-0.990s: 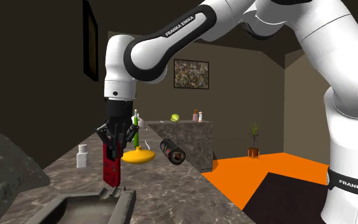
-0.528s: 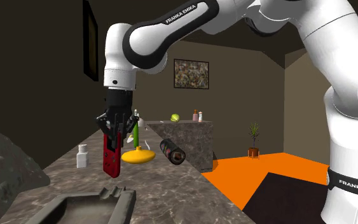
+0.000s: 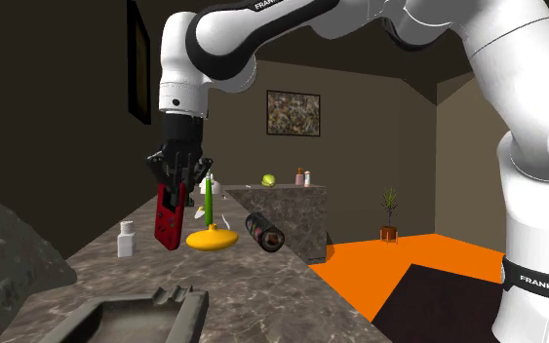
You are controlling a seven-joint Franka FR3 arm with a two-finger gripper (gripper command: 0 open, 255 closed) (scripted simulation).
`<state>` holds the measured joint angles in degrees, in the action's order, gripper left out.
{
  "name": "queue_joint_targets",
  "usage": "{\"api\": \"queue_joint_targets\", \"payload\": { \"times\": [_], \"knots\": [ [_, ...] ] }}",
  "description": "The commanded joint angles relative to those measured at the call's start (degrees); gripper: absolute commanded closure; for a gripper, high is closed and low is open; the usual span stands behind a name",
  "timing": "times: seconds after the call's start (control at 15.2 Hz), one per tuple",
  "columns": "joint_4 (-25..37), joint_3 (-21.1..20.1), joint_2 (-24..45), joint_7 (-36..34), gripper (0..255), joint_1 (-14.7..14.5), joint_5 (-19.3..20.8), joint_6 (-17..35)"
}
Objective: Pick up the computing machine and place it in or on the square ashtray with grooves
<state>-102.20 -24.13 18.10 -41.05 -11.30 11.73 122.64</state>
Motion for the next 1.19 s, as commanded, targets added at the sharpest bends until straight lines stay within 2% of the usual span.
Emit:
{"api": "queue_joint_targets", "payload": {
  "times": [0.0,0.46,1.12],
  "knots": [
    [0.8,-0.2,-0.7,0.4,255,0.1,-0.5,-1.4],
    [3.9,-0.5,-2.3,1.2,255,0.3,-1.5,-5.9],
    [2.1,-5.1,-6.3,-10.2,255,-6.8,-1.7,-8.8]
  ]
}}
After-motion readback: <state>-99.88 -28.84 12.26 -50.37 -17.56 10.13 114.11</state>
